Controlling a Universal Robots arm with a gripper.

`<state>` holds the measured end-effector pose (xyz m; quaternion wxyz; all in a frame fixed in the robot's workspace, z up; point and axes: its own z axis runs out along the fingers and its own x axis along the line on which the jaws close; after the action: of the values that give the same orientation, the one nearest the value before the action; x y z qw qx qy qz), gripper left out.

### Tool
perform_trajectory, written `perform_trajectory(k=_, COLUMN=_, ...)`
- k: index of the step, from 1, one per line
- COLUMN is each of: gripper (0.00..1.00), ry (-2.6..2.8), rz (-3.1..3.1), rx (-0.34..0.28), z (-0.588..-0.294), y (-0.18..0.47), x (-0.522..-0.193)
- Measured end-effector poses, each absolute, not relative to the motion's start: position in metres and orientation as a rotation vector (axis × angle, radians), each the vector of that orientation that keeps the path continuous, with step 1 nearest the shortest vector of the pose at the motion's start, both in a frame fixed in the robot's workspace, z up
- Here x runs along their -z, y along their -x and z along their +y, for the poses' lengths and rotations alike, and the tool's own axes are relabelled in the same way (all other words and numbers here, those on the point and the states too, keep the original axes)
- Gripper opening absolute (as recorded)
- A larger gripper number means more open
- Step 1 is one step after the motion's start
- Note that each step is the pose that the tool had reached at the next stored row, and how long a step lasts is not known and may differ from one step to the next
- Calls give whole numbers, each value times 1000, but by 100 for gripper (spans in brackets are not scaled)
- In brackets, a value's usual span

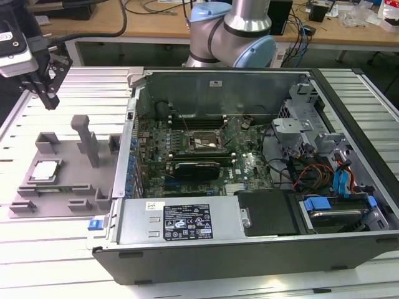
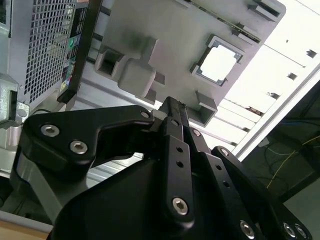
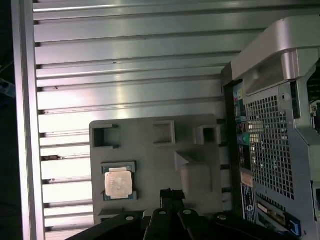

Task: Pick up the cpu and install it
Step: 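Reach for the cpu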

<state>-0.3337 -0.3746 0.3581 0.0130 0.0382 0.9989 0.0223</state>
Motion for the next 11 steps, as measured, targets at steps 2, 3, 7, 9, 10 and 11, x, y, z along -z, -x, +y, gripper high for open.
perform_trajectory(k=2, gripper=11, ry=-119, rz=3113, rx=-70, z=-375, y=336, x=-356)
perform_trajectory(k=3, gripper=11, ry=-119, rz=3113, rx=-70, z=-375, y=337, x=-355)
perform_trajectory(k=7, gripper=11, ry=-119, rz=3113, rx=-70, z=-375, y=340, x=-352)
perform_trajectory(k=9, gripper=11, ry=-119, rz=3113, rx=-70, z=-375, y=342, x=-351)
perform_trajectory(k=10, gripper=11, ry=-119, rz=3113, rx=-69, z=-375, y=342, x=-350)
perform_trajectory(k=11, gripper=11, ry=-119, rz=3113, rx=-70, z=-375, y=344, x=-348)
